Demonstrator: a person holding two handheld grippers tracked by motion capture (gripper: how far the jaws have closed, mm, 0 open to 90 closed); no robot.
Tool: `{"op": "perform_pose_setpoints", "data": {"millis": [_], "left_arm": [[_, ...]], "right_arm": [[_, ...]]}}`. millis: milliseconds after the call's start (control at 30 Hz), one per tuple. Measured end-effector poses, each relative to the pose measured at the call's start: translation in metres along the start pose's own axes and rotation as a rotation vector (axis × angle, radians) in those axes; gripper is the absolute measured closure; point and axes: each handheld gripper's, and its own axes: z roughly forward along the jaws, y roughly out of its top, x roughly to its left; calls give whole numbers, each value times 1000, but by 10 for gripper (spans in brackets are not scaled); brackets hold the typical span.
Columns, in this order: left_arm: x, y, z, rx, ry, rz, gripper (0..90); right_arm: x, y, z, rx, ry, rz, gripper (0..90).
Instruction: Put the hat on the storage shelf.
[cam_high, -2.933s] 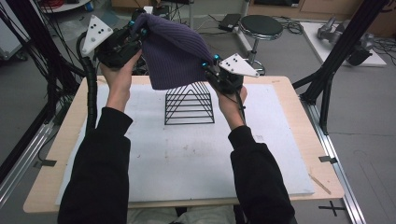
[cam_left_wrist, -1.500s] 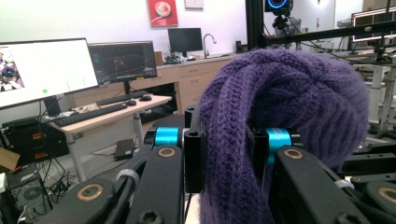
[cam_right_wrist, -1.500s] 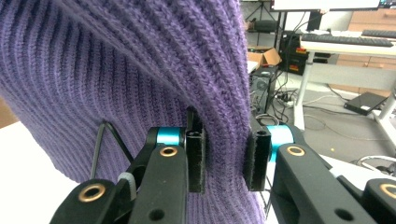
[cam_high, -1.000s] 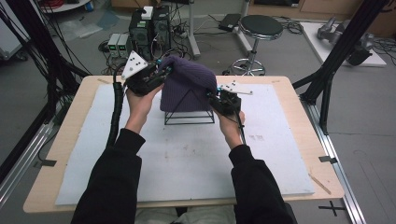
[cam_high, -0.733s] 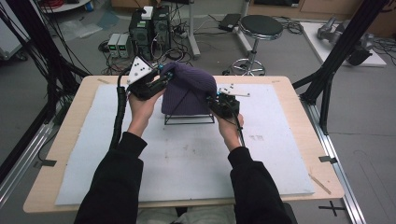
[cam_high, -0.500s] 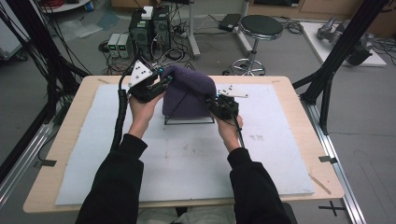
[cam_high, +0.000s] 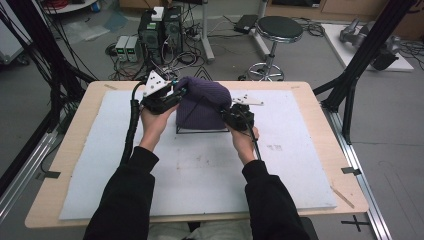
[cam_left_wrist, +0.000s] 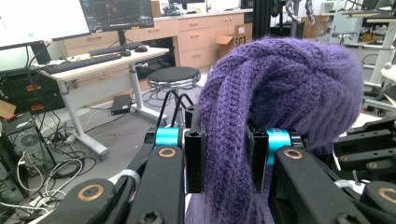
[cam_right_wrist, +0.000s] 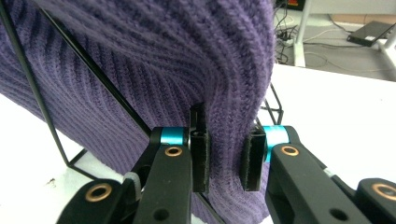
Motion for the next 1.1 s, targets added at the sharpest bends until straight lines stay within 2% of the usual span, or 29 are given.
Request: {"op": "perform_pose_setpoints", "data": {"millis": [67,200,333,467,567,633,700,767,867,933,1100], "left_arm": [[0,-2,0,0,0,0,744],[1,-6,0,-11,-4,-15,688],[1,-7,0,-13,-2,-25,688],[1,-6,-1,-13,3,-19,678],[1,-5,-2,-20,23,-44,581],[2,-4,-2,-27,18,-63,547],[1,-4,-2,-22,37,-71,458],[-1,-3,-2,-28,43,-72,402],[-4,-1,-2,-37,49,-73,335],[-5,0,-2,-49,56,-73,293],[-5,2,-4,-60,71,-78,245]], "right_arm": [[0,0,0,2,-1,-1,777],[-1,2,-3,-28,14,-14,704],[-1,4,-7,-47,20,-14,687],[-4,5,-9,-59,28,-8,633],[-3,7,-11,-80,29,-21,561],[-1,10,-16,-107,16,-30,515],[0,12,-20,-124,12,-55,471],[1,15,-25,-161,3,-68,388],[0,20,-27,-170,16,-79,242],[-1,22,-29,-195,-2,-87,140],[-4,25,-34,-252,-14,-86,116]]}}
